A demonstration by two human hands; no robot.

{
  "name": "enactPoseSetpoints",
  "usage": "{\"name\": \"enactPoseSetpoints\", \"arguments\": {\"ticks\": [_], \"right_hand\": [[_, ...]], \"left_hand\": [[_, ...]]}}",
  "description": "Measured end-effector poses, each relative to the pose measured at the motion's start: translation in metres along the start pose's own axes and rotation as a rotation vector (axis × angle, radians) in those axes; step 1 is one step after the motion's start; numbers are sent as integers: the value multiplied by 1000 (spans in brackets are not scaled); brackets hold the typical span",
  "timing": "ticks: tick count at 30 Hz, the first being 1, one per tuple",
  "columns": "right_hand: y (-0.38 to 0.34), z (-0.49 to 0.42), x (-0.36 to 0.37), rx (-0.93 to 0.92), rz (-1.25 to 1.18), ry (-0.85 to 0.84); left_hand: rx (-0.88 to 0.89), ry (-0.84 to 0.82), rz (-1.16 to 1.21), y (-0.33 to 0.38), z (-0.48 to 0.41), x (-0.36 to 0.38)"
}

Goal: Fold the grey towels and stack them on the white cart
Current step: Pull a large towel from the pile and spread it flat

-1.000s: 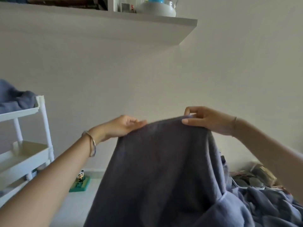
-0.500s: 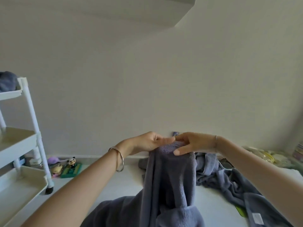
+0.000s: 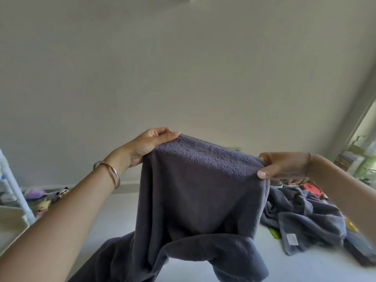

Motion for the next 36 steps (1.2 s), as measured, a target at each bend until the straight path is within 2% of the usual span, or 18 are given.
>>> {"name": "enactPoseSetpoints", "arguments": {"ticks": [3,6,9,13,17,19,22,24,26,33,36], "right_hand": [[2,13,-22,-99,-92,114],[25,8,-43,-68,-31,294],[44,2,-58,-55,-5,370],[64,2,-71,-39,-50,350],[96,15,-87,16,-78,364],[117,21,-90,103,-39,358],[150,29,-80,238,-55,192],[164,41,-78,262,-78,92],[171,57,-88,229,-165,54],[139,99,-136,-128,-383,-145],[159,92,-165,-21,-297,11]], "left_hand": [[-91,-97,-159,-23,-11,16],[-235,-400,-354,-53,-14,67],[-246,-623,-381,-73,-23,135],[-258,-569,-335,-84,-47,190],[-260,-462,-139,-82,-68,213],[-246,-430,-24,-84,-77,220],[-198,-285,125,-81,-91,216],[-183,-222,207,-76,-98,208],[-204,-256,239,-71,-100,204],[-185,-517,310,-51,-102,218],[-293,-537,268,-83,-118,227]]}}
Point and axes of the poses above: each hand's wrist, its own z-axis away from the middle knuckle, its own x-axis out of the palm, y = z × x, the point moved 7 cm from there along -z, towards the middle knuckle, and after that the axes turned 7 degrees about x, right-handed, at the moved point
